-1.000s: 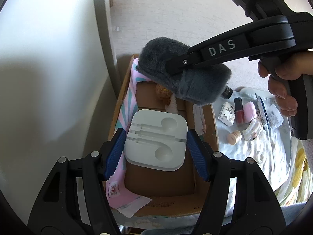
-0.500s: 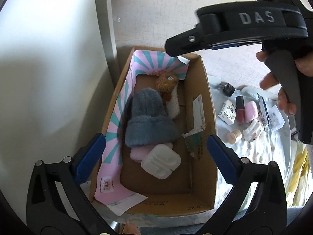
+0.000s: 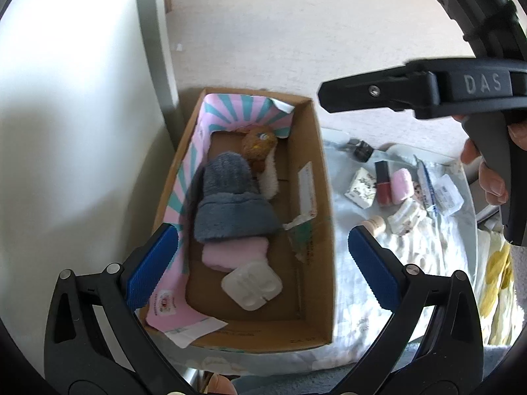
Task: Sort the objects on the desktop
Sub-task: 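Lower the earphone case and grey mitten into the box, opening both tools, then move both tools back over the remaining items on the cloth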
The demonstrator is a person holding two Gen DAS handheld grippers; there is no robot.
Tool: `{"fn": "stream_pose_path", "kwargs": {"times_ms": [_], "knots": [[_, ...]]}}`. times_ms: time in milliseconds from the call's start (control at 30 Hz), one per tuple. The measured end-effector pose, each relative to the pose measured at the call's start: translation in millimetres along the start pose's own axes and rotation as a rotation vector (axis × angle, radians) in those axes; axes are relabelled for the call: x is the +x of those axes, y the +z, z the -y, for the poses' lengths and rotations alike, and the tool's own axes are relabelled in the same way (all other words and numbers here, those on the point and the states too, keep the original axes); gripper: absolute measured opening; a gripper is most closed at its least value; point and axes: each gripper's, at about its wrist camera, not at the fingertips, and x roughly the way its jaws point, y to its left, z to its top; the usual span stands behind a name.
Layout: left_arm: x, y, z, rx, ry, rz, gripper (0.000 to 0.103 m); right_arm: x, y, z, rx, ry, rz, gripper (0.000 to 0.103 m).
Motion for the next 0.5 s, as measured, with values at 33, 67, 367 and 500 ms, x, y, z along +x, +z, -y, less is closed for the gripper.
{"fn": "stream_pose_path", "kwargs": {"times_ms": [33, 67, 367, 500], "knots": [[-2, 0, 2, 0.001, -0.011, 0.005, 0.103, -6, -3, 2, 0.002, -0.011, -0.001, 0.102], [-3, 1, 4, 0.001, -0.015, 0.007, 0.103, -10, -5, 4, 0.004, -0.019, 0.0, 0.102], [-6, 3, 29, 0.029, -0.031, 0.017, 0.103, -60, -38, 28, 0.037, -0.15, 0.107, 0.103], [-4, 1, 43, 0.046, -0.059, 0.021, 0.103, -72, -54, 50, 0.093, -0.183, 0.101, 0.102]]}}
